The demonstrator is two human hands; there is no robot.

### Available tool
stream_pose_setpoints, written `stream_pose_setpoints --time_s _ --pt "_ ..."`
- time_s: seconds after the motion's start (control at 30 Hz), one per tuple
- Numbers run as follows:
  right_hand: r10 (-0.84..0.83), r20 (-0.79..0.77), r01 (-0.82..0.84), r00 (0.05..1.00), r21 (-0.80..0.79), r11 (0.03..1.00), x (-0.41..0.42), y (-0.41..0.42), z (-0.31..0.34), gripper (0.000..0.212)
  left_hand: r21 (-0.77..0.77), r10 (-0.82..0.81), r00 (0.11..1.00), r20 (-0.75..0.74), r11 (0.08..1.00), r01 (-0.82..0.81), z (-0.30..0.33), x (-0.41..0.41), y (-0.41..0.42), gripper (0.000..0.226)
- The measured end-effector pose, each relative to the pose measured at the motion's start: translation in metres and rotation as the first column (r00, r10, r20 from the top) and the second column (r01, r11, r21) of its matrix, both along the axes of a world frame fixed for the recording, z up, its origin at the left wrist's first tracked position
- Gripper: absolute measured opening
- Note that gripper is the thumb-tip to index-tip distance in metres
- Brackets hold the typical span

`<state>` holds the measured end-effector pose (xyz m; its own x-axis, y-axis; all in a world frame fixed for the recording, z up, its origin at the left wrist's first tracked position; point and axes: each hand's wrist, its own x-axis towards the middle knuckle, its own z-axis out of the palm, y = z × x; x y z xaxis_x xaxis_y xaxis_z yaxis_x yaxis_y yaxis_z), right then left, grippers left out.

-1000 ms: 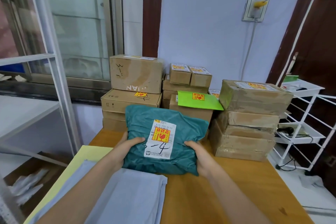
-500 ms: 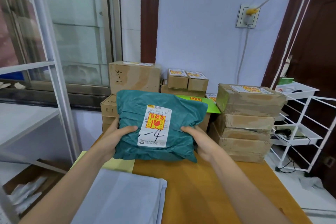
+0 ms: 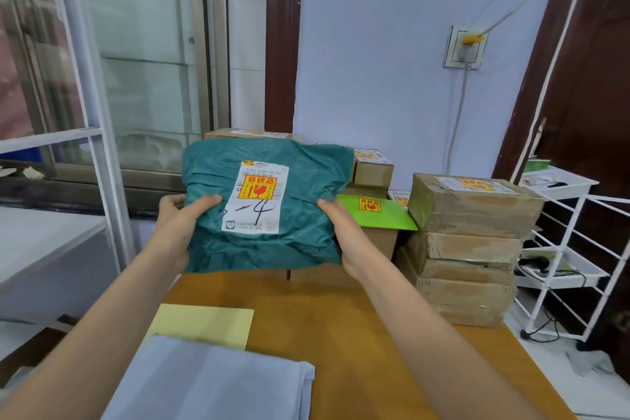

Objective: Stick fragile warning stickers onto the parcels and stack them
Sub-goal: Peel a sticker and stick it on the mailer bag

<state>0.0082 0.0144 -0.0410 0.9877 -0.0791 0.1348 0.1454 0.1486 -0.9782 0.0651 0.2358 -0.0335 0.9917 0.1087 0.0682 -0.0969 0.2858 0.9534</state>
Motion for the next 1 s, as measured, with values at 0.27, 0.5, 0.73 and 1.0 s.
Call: stream_pose_setpoints --time_s 0.27,0.5,0.73,1.0 --pt "-0.010 0.019 0.010 1.000 0.000 1.000 0.038 0.011 0.022 0.047 0.145 0.063 0.986 0.157 0.986 -0.086 0.024 0.025 0.008 0.040" --pt "-0.057 -0.002 0.057 0.998 -0.023 0.998 0.073 0.020 0.036 0.046 0.178 0.024 0.985 0.171 0.983 -0.055 0.026 0.053 0.009 0.031" --pt "-0.116 -0.029 0.116 0.993 -0.001 0.993 0.104 0.029 0.022 0.046 0.170 -0.001 0.995 0.104 0.985 -0.016 0.009 0.086 0.008 0.048" --pt "-0.116 -0.080 0.112 0.990 -0.058 0.992 0.122 0.030 0.012 0.049 0.174 0.037 0.998 0.050 0.984 -0.045 -0.009 0.114 0.007 0.059"
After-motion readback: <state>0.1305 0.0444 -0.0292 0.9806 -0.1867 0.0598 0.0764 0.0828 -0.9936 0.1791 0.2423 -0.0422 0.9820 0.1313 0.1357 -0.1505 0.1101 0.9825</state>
